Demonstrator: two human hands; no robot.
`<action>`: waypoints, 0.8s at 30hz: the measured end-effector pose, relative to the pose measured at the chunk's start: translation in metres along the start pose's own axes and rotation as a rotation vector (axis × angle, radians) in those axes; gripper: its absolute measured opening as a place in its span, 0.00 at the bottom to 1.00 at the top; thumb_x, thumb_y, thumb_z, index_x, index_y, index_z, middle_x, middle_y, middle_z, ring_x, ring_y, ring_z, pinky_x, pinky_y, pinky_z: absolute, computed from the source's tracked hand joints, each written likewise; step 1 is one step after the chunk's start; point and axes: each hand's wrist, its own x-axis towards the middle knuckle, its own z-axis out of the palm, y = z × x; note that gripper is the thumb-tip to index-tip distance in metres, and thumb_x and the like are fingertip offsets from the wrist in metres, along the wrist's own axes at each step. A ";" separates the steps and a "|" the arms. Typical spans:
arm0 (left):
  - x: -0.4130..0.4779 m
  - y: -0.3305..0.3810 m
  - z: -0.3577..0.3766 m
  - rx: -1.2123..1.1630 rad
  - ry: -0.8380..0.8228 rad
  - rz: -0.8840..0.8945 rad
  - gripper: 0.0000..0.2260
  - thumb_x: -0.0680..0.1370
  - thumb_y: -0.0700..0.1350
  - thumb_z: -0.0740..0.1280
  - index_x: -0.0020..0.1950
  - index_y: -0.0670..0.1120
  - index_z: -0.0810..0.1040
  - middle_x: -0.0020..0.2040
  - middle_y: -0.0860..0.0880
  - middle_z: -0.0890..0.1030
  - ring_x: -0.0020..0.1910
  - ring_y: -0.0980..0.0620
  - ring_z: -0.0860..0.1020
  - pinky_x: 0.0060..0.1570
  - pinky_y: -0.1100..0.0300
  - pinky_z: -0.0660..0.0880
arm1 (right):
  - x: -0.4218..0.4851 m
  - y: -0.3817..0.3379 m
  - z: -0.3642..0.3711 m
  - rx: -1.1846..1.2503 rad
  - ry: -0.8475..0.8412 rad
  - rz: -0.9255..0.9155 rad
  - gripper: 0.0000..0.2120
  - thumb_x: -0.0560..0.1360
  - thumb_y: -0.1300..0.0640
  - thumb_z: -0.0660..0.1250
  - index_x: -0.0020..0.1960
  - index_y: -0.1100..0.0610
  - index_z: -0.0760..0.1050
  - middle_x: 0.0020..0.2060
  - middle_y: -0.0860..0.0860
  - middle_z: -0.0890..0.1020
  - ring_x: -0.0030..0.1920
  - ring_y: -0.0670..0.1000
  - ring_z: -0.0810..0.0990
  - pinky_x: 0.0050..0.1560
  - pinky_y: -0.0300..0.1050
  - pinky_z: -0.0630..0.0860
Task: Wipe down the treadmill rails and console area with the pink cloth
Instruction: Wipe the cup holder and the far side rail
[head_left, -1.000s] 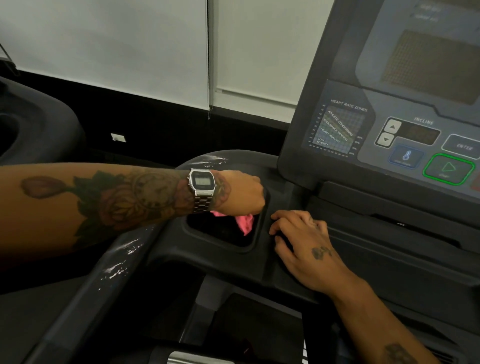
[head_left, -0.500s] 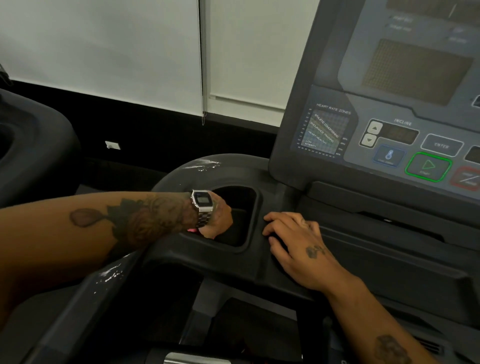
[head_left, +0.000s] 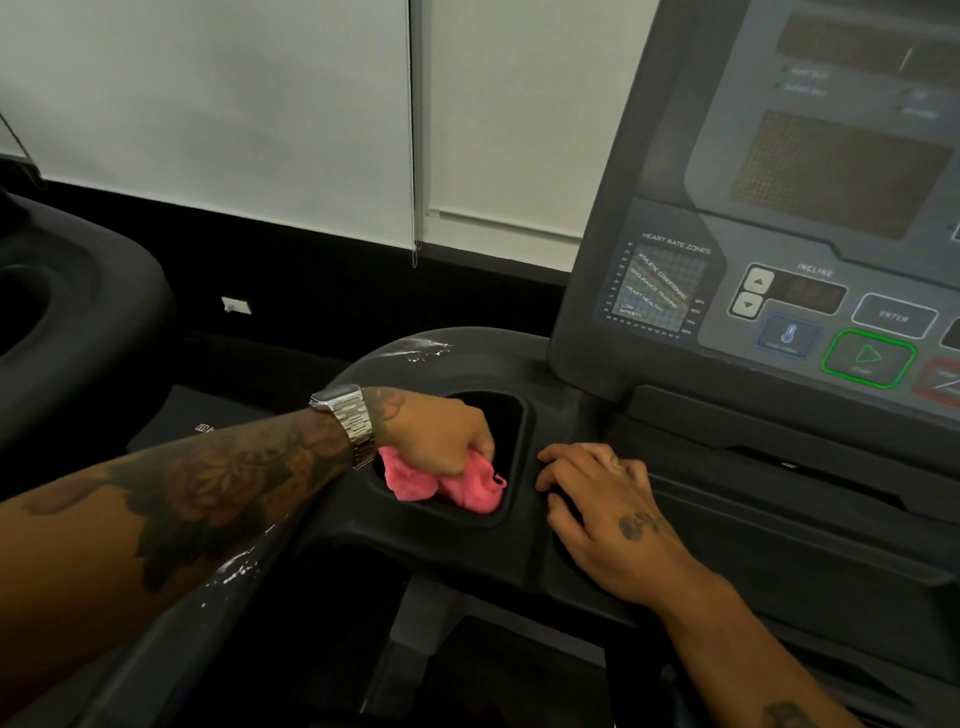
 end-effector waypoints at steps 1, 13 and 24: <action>-0.002 -0.010 0.001 -0.004 0.073 0.011 0.13 0.70 0.40 0.61 0.50 0.52 0.80 0.42 0.51 0.83 0.41 0.52 0.82 0.47 0.50 0.79 | 0.000 -0.001 0.001 -0.020 0.016 -0.007 0.08 0.76 0.48 0.57 0.52 0.45 0.73 0.61 0.40 0.74 0.65 0.43 0.67 0.56 0.46 0.61; 0.015 -0.057 -0.042 0.084 0.901 -0.068 0.12 0.75 0.39 0.63 0.53 0.49 0.82 0.45 0.49 0.82 0.44 0.51 0.78 0.51 0.51 0.76 | 0.054 -0.008 0.015 0.011 -0.016 0.138 0.31 0.77 0.34 0.49 0.74 0.48 0.64 0.76 0.48 0.62 0.77 0.48 0.55 0.76 0.46 0.50; 0.003 -0.089 -0.011 0.162 0.812 0.009 0.12 0.76 0.39 0.62 0.54 0.49 0.81 0.54 0.48 0.76 0.50 0.50 0.76 0.49 0.53 0.75 | 0.049 -0.003 0.017 -0.014 -0.016 0.130 0.30 0.76 0.34 0.48 0.75 0.45 0.63 0.77 0.45 0.61 0.76 0.46 0.55 0.75 0.43 0.48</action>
